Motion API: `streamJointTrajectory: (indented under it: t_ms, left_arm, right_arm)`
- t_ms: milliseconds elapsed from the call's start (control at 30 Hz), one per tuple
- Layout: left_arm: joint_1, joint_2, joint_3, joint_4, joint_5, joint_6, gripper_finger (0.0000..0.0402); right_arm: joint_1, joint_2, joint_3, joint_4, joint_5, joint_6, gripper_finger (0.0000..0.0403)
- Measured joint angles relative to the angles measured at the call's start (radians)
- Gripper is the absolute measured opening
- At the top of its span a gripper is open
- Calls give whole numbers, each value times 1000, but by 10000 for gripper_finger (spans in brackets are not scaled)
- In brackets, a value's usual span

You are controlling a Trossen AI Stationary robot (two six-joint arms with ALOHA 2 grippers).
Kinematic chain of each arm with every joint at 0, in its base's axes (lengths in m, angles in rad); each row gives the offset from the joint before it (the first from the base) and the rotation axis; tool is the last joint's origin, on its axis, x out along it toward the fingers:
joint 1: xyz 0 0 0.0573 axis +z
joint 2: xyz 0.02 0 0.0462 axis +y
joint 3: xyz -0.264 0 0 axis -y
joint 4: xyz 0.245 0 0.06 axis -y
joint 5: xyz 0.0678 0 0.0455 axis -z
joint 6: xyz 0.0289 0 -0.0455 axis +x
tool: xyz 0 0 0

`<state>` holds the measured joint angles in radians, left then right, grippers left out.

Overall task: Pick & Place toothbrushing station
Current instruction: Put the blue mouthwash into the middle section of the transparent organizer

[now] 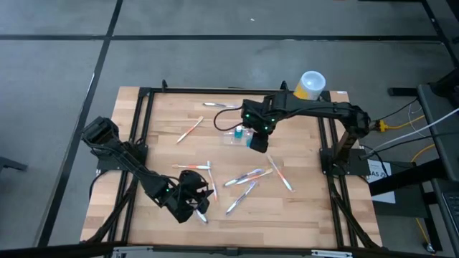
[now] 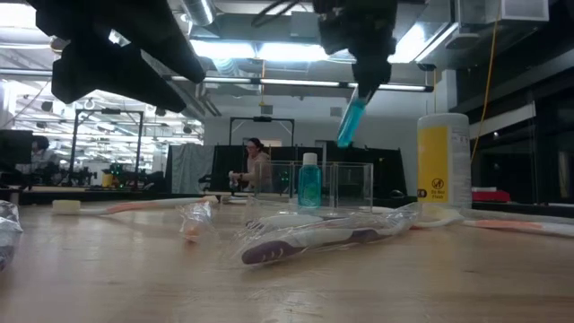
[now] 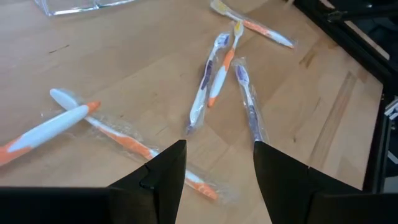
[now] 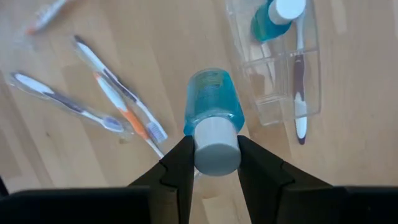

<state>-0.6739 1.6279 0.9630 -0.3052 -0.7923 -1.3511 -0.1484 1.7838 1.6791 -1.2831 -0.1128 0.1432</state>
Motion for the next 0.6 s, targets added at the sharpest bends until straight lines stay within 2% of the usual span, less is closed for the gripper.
streamJointTrajectory:
  t_ms: [167, 333, 600]
  left_arm:
    - [0, 0, 0, 26, -7, -23, 182]
    - [0, 0, 0, 50, -20, -23, 182]
    - [16, 0, 0, 43, -24, -17, 182]
  right_arm:
    - [-34, 17, 4, -3, 6, -48, 108]
    - [-86, 17, 67, -4, 10, -67, 108]
    - [-100, 72, 88, -69, -42, -105, 108]
